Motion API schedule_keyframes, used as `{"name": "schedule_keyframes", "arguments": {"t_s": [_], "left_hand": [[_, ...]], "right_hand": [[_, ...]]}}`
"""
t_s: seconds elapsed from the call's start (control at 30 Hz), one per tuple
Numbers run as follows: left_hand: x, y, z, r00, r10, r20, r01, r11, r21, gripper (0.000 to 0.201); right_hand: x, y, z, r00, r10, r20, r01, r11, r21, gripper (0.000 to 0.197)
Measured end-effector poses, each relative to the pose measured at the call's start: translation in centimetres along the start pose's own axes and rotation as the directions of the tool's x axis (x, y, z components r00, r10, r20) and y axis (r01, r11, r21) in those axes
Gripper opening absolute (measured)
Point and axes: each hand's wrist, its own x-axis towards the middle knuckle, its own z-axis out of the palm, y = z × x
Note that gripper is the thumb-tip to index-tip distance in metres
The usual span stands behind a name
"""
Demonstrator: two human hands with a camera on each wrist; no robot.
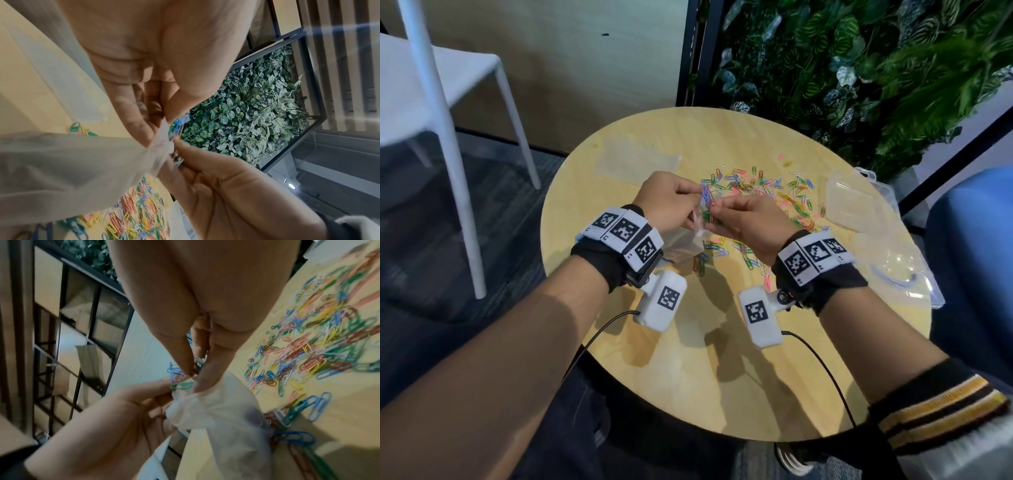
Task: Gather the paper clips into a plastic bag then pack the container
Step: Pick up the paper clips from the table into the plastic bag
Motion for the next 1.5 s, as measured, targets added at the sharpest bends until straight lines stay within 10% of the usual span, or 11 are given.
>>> {"name": "schedule_keyframes", "arguments": {"t_s": [0.43,0.67,1.17,1.33,1.4,1.5], "left_hand": [[-0.5,0.5,0.0,1.000,0.020,0.011,-0.020,1.000,-0.011,0.022],[-0.4,0.6,-0.2,0.998,0.058,-0.014,-0.058,0.998,0.023,0.023],[-0.5,0.6,-0.6,0.996,0.083,0.015,-0.084,0.996,0.043,0.024],[-0.1,0.3,-1.5,0.995,0.101,-0.013,-0.100,0.993,0.058,0.025],[0.3,0.0,-2.0,0.995,0.093,-0.039,-0.091,0.995,0.046,0.026],[0.9,-0.4,-3.2,0.988,0.086,-0.128,-0.081,0.996,0.046,0.028]], "right_hand": [[-0.4,-1.5,0.0,0.985,-0.149,-0.085,0.062,0.768,-0.637,0.005],[0.4,-1.8,1.1,0.991,-0.116,-0.068,0.027,0.667,-0.745,0.037],[-0.1,-3.1,2.9,0.986,-0.109,0.123,0.133,0.090,-0.987,0.018],[0.1,-3.1,2.4,0.960,-0.059,0.273,0.279,0.205,-0.938,0.021],[0.4,-2.9,1.8,0.953,0.018,0.303,0.250,0.518,-0.818,0.019],[0.4,-2.6,1.0,0.973,-0.049,0.225,0.091,0.979,-0.182,0.022]]}}
